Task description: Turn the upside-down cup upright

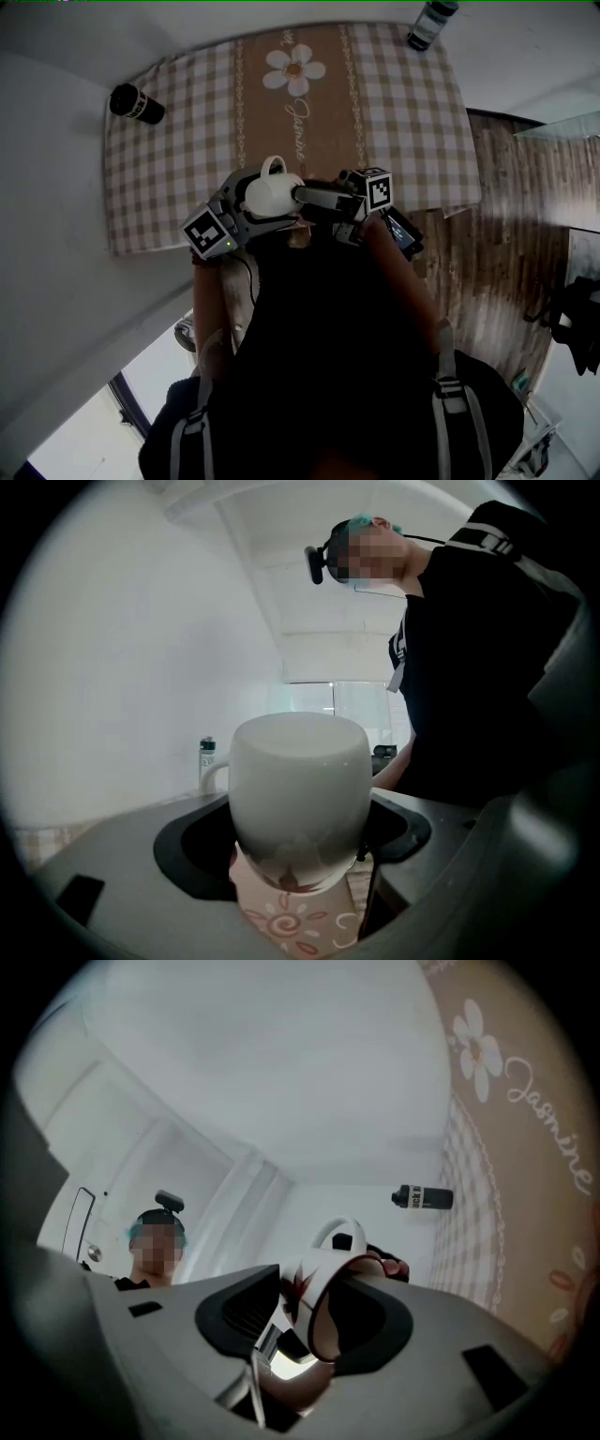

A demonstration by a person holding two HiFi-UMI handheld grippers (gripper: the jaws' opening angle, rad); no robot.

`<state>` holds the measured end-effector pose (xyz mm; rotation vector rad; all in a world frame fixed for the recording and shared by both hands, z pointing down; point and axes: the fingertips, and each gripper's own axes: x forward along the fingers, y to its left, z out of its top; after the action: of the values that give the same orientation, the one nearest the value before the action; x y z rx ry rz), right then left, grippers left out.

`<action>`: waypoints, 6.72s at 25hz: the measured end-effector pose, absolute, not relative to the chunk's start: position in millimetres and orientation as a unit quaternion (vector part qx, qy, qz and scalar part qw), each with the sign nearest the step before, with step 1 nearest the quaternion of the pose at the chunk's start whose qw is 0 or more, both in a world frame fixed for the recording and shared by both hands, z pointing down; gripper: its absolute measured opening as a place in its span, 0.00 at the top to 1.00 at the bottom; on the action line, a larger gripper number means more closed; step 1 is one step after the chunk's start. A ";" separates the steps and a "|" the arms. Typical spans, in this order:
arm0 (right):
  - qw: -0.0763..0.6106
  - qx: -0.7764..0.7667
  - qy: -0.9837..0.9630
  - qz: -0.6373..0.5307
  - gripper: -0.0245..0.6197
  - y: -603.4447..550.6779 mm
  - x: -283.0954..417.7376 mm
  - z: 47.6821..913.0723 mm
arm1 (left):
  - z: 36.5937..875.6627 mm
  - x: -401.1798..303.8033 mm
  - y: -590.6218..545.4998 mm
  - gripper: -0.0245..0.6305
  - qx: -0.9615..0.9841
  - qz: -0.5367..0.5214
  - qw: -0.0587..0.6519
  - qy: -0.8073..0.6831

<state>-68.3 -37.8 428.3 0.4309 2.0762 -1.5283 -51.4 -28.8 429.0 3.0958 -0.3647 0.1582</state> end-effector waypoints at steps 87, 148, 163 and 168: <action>-0.348 -0.119 0.929 0.031 0.87 -17.4 -96.0 538.3 | 514.1 -93.1 -94.8 0.75 0.863 0.289 -0.072 -0.408; -0.058 -0.197 0.978 -0.045 0.34 -68.3 -85.3 476.4 | 476.2 -108.7 -107.5 0.91 0.882 -0.033 0.176 -0.436; -0.033 -0.188 0.981 -0.043 0.31 -68.4 -87.7 468.0 | 487.1 -96.6 -105.8 0.92 0.877 -0.077 0.247 -0.405; -0.046 -0.181 0.982 -0.044 0.30 -61.1 -87.5 474.4 | 489.8 -86.1 -98.9 0.92 0.895 -0.035 0.222 -0.386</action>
<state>-87.5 -61.1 474.4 -0.5844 3.1767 -0.1431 -86.1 -98.9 489.8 2.4711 -1.0664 -0.0979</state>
